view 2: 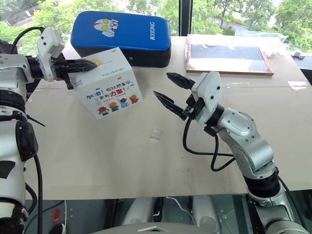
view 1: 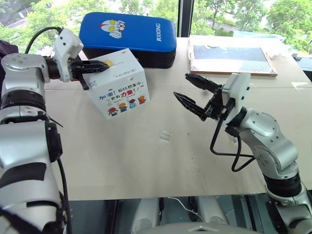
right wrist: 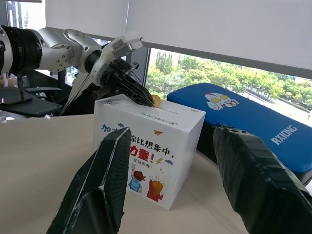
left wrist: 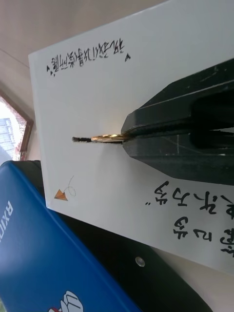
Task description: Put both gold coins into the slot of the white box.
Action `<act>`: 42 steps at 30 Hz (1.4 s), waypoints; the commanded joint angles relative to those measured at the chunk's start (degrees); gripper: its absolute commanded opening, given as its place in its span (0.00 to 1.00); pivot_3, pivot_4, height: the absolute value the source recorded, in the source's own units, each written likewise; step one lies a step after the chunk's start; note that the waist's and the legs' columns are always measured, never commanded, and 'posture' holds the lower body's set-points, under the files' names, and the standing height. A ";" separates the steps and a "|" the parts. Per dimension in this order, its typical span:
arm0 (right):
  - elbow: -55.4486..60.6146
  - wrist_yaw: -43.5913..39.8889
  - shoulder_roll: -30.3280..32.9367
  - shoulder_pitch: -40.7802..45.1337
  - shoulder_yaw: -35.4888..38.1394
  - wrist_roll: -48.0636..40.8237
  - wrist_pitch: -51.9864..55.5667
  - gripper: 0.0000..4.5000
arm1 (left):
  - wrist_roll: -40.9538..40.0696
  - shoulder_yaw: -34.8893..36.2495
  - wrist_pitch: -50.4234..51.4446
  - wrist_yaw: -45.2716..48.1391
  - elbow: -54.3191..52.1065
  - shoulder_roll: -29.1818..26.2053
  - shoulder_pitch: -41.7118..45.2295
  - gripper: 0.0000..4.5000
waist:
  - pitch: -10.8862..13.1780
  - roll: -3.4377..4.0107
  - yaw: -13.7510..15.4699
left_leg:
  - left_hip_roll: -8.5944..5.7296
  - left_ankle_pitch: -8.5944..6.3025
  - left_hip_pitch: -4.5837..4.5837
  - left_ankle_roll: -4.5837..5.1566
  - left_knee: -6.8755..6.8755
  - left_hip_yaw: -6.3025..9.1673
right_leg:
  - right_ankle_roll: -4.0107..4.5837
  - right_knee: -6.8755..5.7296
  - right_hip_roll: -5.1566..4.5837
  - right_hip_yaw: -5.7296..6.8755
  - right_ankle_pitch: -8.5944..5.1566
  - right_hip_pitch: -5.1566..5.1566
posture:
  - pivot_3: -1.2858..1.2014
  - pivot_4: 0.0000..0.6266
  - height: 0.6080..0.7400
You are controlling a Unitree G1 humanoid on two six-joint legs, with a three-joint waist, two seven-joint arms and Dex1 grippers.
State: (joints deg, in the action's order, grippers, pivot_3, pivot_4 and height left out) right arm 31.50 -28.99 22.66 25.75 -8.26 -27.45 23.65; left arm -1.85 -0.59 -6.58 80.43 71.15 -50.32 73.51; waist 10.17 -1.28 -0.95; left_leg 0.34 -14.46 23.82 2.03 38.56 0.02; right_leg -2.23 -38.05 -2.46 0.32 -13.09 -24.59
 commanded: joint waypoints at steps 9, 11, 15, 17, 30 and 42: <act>1.72 0.19 -0.78 0.16 1.01 1.03 -0.03 0.63 | 8.38 -3.10 -1.66 -2.99 3.08 0.07 -0.27 0.00 | -0.07 0.04 -0.05 | 0.01 0.00 -0.16 0.00 0.03 0.00 | 0.00 -0.18 0.01 -0.02 0.00 0.07 | 0.52 0.24 1.00; 1.92 0.18 -0.75 -0.02 1.13 0.97 0.05 0.63 | 9.05 -3.31 -2.10 -3.42 3.20 0.21 -0.29 0.00 | -0.08 0.04 -0.04 | 0.01 0.00 -0.17 0.00 0.09 0.00 | 0.01 -0.29 0.01 -0.02 0.00 0.07 | 0.52 0.24 1.00; 2.55 0.22 -0.64 -0.38 1.32 0.86 0.34 0.63 | 10.32 -3.69 -2.75 -3.79 3.43 0.29 -0.42 0.00 | -0.08 0.04 -0.07 | 0.01 0.00 -0.20 0.00 0.26 -0.01 | 0.01 -0.50 0.01 -0.05 -0.01 0.07 | 0.52 0.24 1.00; 2.83 0.21 -0.59 -0.56 1.41 0.78 0.43 0.63 | 10.41 -3.58 -2.77 -3.55 3.50 0.32 -0.38 0.00 | -0.08 0.04 -0.14 | 0.01 0.00 -0.21 0.00 0.35 -0.01 | 0.00 -0.60 0.01 -0.07 -0.01 0.07 | 0.52 0.24 1.00; 2.39 0.15 -0.88 -0.50 1.25 1.02 0.49 0.64 | 10.77 -3.37 -1.70 -2.46 3.82 0.28 -0.30 0.19 | -0.09 0.04 -0.17 | 0.01 0.00 -0.21 0.00 0.55 -0.06 | 0.00 -0.77 0.02 -0.13 -0.01 0.06 | 0.52 0.24 1.00; 2.42 0.04 -0.76 -0.86 1.37 1.05 0.56 0.64 | 6.36 1.80 -1.29 -6.73 3.67 1.16 1.22 0.99 | -0.25 0.04 0.17 | 0.00 0.00 -0.21 0.00 0.60 -0.05 | 0.00 -0.77 0.00 -0.13 -0.01 0.09 | 0.52 0.24 1.00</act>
State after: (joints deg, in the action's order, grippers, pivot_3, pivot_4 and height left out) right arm 31.73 -28.85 21.98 24.82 -8.10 -26.33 24.72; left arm 4.44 0.90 -8.94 72.78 73.43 -49.80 75.61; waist 9.92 -1.24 -0.78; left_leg 0.34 -14.46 23.65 2.03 39.19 0.01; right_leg -2.23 -38.83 -2.46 0.22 -13.11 -24.50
